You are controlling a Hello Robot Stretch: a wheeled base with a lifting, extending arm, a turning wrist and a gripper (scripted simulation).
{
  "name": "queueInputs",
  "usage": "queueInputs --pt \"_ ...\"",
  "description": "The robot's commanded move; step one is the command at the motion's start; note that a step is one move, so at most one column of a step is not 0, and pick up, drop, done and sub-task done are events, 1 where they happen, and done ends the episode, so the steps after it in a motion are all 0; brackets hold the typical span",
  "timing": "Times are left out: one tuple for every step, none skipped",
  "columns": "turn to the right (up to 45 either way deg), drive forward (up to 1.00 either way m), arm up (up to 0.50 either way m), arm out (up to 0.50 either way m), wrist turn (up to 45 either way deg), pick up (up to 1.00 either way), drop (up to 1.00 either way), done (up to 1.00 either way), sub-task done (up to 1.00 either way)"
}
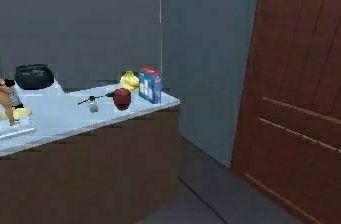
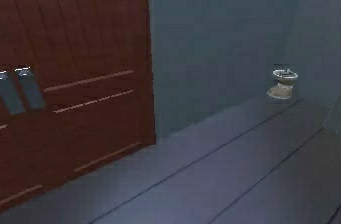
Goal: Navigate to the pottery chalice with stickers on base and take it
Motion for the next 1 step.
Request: queueInputs --pt "-33.0 0.00 0.00 0.00 0.0 0.00 0.00 0.00 0.00"
